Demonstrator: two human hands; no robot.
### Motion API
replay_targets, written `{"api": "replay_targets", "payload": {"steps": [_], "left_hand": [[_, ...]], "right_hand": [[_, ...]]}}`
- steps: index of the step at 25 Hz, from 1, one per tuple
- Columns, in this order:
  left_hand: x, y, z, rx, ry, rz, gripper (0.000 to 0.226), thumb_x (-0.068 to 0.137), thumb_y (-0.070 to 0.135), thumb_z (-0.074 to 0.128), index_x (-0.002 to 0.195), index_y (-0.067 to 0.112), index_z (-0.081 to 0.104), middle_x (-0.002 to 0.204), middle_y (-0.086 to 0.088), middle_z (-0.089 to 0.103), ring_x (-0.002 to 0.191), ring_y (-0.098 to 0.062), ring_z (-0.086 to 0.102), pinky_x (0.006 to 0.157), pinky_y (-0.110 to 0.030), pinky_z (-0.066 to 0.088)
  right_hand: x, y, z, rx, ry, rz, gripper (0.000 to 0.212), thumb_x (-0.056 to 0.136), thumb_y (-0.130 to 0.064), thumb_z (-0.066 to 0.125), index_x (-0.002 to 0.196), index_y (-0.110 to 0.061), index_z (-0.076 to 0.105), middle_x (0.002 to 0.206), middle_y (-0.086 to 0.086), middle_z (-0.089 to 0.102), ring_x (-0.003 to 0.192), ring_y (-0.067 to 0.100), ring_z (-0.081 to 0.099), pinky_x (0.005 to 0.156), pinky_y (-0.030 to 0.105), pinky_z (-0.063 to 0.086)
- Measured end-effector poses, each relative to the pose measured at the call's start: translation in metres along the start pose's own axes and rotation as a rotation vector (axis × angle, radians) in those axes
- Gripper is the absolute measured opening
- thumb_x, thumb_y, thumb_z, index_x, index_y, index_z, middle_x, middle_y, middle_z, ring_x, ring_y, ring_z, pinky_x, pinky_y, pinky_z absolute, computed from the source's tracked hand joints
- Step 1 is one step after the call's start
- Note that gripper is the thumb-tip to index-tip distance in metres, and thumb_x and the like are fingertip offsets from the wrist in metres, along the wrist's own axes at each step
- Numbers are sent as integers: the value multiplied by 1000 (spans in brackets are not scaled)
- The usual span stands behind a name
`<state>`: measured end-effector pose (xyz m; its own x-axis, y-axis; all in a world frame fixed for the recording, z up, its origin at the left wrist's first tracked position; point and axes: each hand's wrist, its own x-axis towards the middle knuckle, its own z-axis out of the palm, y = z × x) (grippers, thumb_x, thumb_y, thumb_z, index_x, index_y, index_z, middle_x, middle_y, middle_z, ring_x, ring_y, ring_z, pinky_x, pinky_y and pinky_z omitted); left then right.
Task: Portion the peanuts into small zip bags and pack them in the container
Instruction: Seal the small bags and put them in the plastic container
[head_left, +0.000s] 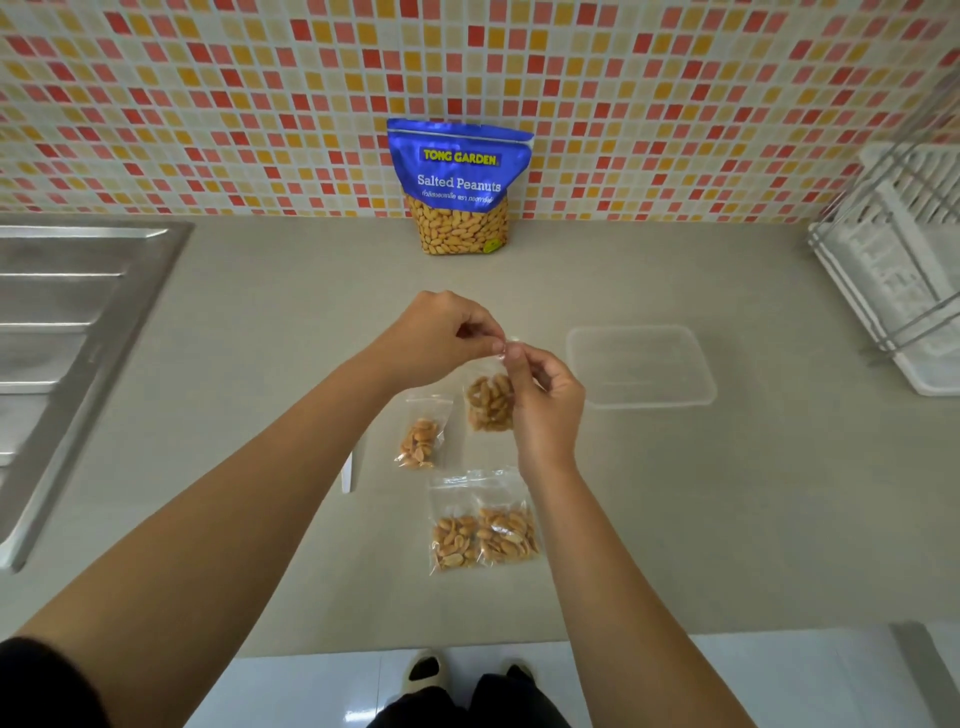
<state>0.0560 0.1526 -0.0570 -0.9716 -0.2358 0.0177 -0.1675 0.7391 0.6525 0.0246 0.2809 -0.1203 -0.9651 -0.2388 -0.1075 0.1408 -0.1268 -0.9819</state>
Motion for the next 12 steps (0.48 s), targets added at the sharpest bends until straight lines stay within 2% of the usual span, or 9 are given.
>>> {"api": "replay_targets", "payload": {"steps": [2,4,8,12], "left_hand": [[-1,2,2,87,-12,30,15,86,20,64,94,11,72,81,5,64,65,0,50,62,-1,36],[-1,4,8,157,-14,62,16,89,19,59,95,8,69,87,-1,64,70,-6,50,63,-7,36],[-2,6,19,239,13,93,20,93,19,52,97,3,64,96,-12,63,87,-24,58,77,-30,44],[-6,7,19,260,34,129,22,93,21,51,96,2,62,96,-12,60,87,-25,57,76,-29,41]], "right_hand": [[-2,0,1,-13,31,-10,4,86,-20,66,85,-17,69,81,-3,70,77,8,65,69,15,49],[-3,0,2,-61,63,-29,5,86,-22,65,83,-21,68,79,-9,68,73,4,63,67,14,48],[-4,-2,5,-152,151,-65,8,88,-22,62,81,-22,65,74,-13,64,61,-3,56,63,14,46],[-2,-7,5,-198,220,-92,8,89,-20,60,83,-21,65,75,-6,64,65,4,57,62,12,44]]}}
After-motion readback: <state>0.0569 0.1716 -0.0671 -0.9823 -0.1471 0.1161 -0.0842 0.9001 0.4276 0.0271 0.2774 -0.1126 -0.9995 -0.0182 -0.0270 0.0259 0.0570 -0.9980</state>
